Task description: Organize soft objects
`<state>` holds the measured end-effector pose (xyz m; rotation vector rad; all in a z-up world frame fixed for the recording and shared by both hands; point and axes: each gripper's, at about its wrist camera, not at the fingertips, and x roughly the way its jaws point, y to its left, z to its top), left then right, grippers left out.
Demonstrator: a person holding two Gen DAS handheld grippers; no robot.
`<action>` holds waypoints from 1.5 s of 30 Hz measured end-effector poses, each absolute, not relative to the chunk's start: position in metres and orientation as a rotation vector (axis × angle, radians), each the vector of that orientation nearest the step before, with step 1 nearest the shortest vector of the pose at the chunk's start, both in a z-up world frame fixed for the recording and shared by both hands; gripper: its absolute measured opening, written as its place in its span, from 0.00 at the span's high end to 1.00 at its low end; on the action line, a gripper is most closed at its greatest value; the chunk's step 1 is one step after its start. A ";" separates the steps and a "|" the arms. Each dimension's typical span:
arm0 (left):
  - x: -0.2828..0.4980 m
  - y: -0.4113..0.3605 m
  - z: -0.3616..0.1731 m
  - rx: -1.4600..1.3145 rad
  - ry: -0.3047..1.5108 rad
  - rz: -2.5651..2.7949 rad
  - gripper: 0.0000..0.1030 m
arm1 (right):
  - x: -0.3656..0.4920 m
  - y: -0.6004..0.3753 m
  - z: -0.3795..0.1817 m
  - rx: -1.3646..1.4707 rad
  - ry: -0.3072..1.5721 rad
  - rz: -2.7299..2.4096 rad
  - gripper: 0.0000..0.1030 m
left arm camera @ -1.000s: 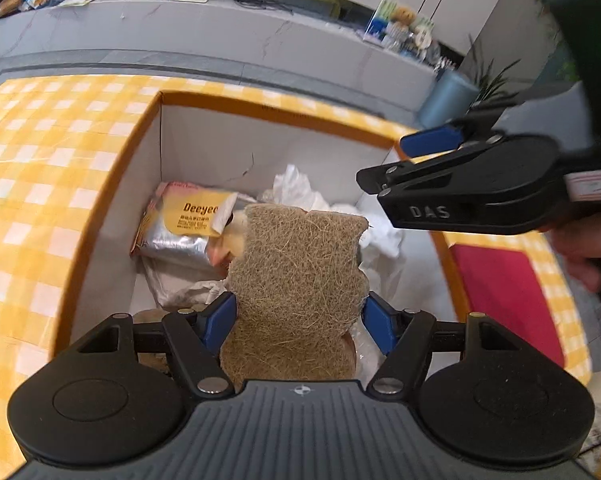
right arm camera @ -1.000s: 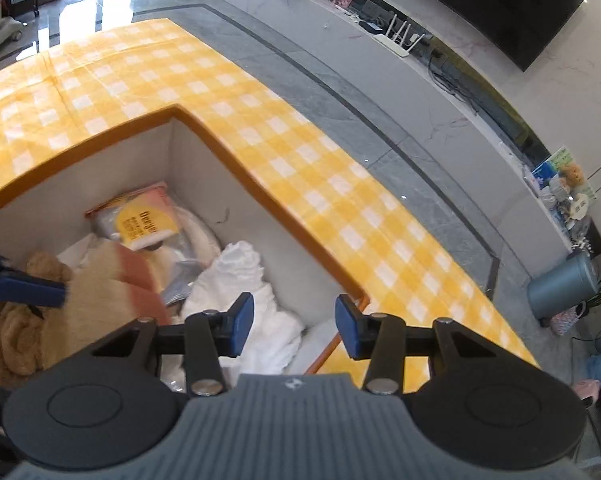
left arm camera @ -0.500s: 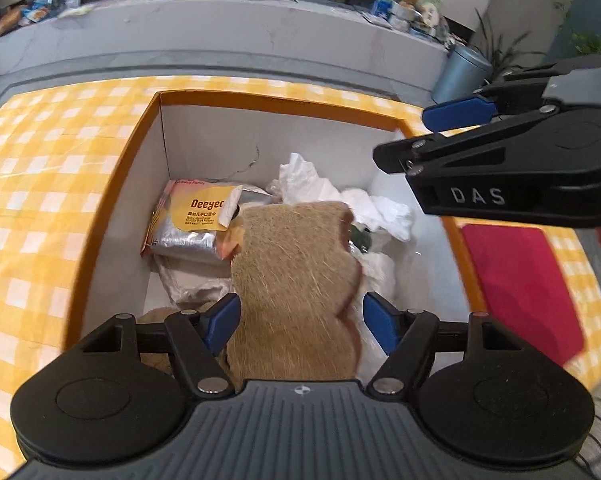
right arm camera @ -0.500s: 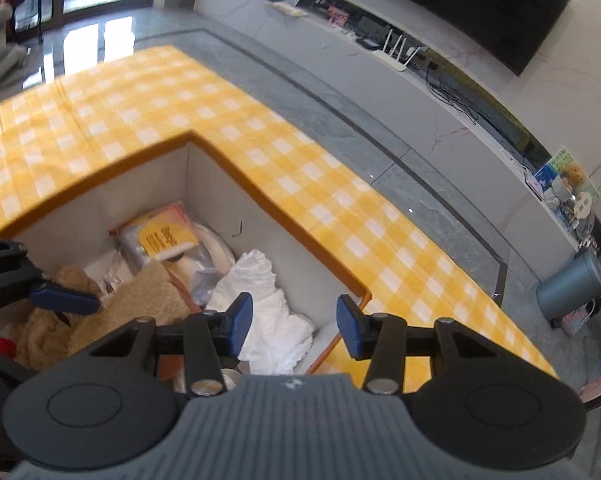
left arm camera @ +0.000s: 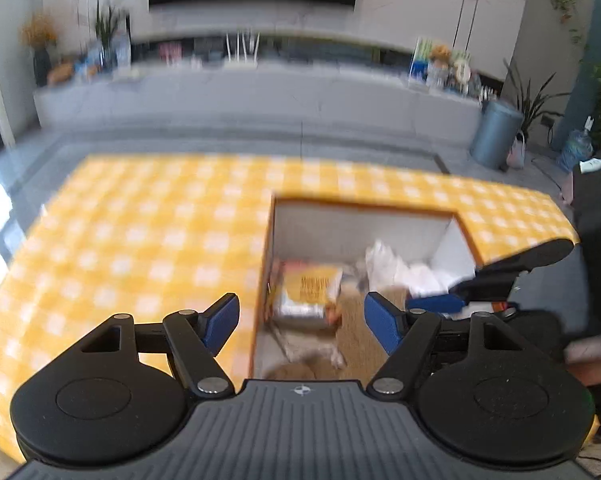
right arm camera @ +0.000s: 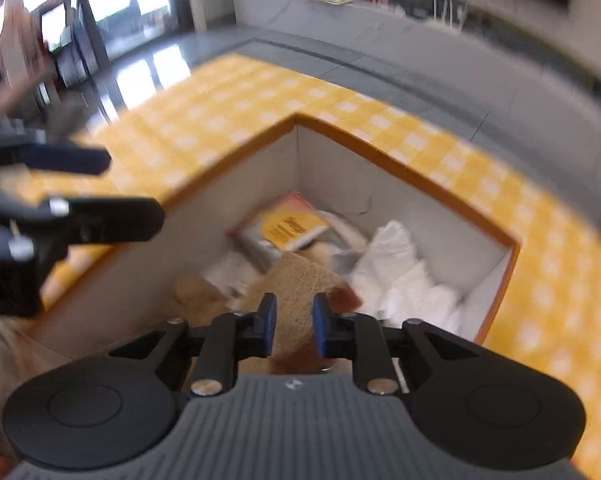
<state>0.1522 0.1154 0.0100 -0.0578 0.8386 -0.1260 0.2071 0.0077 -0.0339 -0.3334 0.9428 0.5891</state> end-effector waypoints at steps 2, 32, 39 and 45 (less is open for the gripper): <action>0.154 0.118 0.007 -0.074 0.846 -0.122 0.23 | 0.207 0.017 -0.040 -0.404 0.941 0.570 0.82; 0.157 0.122 0.004 -0.033 0.863 0.009 0.22 | 0.174 0.048 -0.061 -0.782 0.921 0.721 0.86; 0.154 0.114 0.007 -0.015 0.845 0.011 0.22 | 0.172 0.053 -0.069 -0.835 0.922 0.719 0.86; 0.147 0.114 0.017 -0.011 0.808 0.021 0.22 | 0.157 0.042 -0.065 -0.838 0.829 0.752 0.86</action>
